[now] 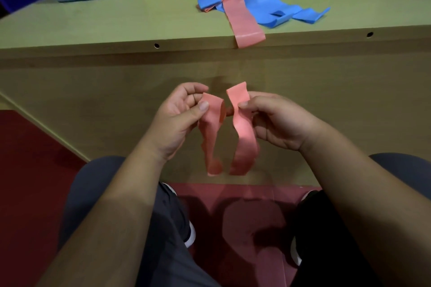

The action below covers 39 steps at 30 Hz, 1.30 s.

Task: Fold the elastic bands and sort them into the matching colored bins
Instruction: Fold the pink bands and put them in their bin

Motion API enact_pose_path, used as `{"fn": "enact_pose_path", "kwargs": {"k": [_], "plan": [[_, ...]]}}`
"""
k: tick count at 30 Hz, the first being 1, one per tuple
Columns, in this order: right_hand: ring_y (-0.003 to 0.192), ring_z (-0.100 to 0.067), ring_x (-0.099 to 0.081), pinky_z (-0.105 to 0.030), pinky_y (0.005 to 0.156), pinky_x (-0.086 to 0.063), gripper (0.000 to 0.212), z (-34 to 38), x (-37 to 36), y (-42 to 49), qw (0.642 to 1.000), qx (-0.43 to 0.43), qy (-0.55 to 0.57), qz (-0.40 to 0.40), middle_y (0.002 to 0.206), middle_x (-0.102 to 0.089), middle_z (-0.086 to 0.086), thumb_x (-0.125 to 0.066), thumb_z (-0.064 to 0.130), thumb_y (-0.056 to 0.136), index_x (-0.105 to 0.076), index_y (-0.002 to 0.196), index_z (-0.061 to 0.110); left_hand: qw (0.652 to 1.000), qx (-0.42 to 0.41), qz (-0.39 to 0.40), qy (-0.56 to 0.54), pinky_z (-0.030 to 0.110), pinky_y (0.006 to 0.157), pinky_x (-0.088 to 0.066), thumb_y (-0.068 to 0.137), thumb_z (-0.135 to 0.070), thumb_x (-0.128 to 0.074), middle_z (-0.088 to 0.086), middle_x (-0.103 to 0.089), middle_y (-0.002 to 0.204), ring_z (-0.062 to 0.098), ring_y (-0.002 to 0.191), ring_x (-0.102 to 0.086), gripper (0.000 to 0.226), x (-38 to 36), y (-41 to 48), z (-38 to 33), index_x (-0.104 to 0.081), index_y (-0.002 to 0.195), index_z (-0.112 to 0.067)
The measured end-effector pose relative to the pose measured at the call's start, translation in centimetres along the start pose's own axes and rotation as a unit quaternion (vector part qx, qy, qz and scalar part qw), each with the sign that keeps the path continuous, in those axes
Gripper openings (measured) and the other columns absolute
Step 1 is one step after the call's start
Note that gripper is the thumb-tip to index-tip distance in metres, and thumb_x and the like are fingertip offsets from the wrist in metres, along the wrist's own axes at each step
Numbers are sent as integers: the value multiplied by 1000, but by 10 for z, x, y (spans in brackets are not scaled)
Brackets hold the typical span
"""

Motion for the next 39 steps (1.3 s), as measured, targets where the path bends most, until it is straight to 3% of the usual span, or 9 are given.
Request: {"fn": "enact_pose_path", "kwargs": {"k": [7,11,18,21,25,28,31,34,39], "plan": [[83,-23,-73,-30,72,-62,27,-10,-2,5,1000,-8,-22,-18,98,-73,-16,-51,5,98,-74,113,5,999,0,20,39,21,80,-53,99,-8,-60,1,-69,101,11,89,-65,36,-2,1,3,-55,135,-9],[80,-22,-73,-30,69,-60,45,-12,-1,9,1000,-19,-9,-10,98,-71,-17,-56,14,84,-68,124,-2,997,-3,34,74,22,88,-51,100,-6,-63,-2,-71,100,9,93,-65,35,-5,2,6,-57,134,-8],[75,-17,-71,-26,69,-58,27,-12,-1,12,999,-10,-41,10,88,-75,-8,-53,12,89,-75,104,8,996,-1,11,93,21,85,-52,96,-8,-67,-1,-69,96,8,89,-65,33,-2,3,7,-61,129,-7],[64,-10,-61,-22,61,-47,29,-8,-2,10,998,9,-69,-3,78,-70,-2,-53,5,91,-80,88,14,994,-3,2,107,22,87,-53,97,-6,-66,9,-69,99,10,90,-68,32,1,3,6,-61,129,-4],[75,-15,-54,-30,73,-42,29,0,4,10,982,47,-184,-17,87,-59,-13,-61,14,81,-72,97,-7,989,4,10,150,22,90,-52,101,0,-63,4,-71,96,10,92,-69,28,4,3,7,-59,128,-3],[91,-25,-60,-38,93,-45,33,6,7,9,972,71,-223,-17,94,-67,-18,-61,14,81,-70,99,-12,981,29,43,189,23,85,-53,102,0,-64,3,-66,93,10,88,-66,27,5,2,14,-59,127,-9],[95,-26,-63,-38,97,-46,32,8,8,9,974,92,-207,-27,95,-71,-18,-59,12,80,-73,98,-10,948,50,71,305,25,85,-54,100,-9,-70,1,-65,96,10,88,-64,27,3,-1,23,-63,124,-20],[93,-25,-63,-33,92,-50,30,7,7,9,976,98,-193,-30,93,-69,-17,-58,11,81,-72,100,-8,899,37,67,431,34,84,-56,101,-28,-70,-7,-72,97,12,90,-69,10,0,-2,23,-66,111,-28],[86,-22,-61,-38,86,-51,22,5,6,7,954,85,-286,-30,90,-62,-5,-63,13,81,-73,88,-5,868,16,46,494,30,65,-45,100,-33,-70,-9,-67,75,5,66,-56,14,6,-1,18,-67,90,-24]]}}
Point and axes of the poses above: each hand's wrist, its own y-axis towards the middle knuckle, its own x-axis out of the back of the hand, z = x × y, the point moved 5 cm from there along y, towards the middle knuckle
